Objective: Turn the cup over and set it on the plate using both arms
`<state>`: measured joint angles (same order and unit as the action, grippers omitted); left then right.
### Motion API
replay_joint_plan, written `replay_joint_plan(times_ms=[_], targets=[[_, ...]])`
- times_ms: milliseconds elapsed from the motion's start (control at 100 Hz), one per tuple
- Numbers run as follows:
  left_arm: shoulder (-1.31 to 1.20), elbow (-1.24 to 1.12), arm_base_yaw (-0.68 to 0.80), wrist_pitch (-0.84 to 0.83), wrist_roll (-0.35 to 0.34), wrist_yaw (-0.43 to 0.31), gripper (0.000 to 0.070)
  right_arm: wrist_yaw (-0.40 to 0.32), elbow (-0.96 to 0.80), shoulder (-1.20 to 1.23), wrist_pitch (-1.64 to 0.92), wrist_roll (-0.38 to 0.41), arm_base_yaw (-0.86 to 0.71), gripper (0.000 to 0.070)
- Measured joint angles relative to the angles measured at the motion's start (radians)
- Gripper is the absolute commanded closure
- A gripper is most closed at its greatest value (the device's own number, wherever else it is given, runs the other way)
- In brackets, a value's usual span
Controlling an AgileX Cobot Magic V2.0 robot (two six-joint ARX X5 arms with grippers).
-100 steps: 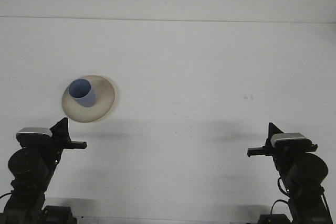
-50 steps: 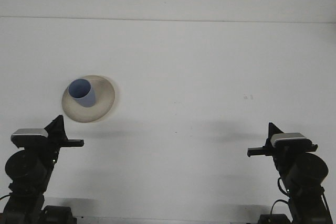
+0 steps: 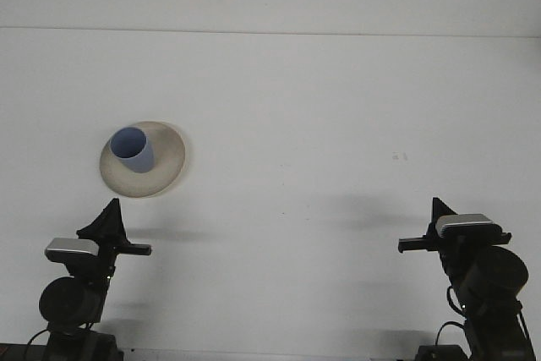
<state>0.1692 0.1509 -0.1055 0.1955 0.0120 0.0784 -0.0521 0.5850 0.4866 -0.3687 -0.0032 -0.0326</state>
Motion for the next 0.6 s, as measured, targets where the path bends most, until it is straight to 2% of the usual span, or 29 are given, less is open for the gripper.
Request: replay_joint_plan(times_ms=[250, 600], targets=[[-0.164, -0.116, 0.005, -0.003, -0.015, 0.001, 0.0688, 0.0, 0.0, 0.0, 0.0, 0.0, 0.0, 0.07], [-0.164, -0.117, 0.049, 0.003, -0.021, 0.002, 0.0688, 0.0, 0.0, 0.0, 0.016, 0.0, 0.0, 0.07]])
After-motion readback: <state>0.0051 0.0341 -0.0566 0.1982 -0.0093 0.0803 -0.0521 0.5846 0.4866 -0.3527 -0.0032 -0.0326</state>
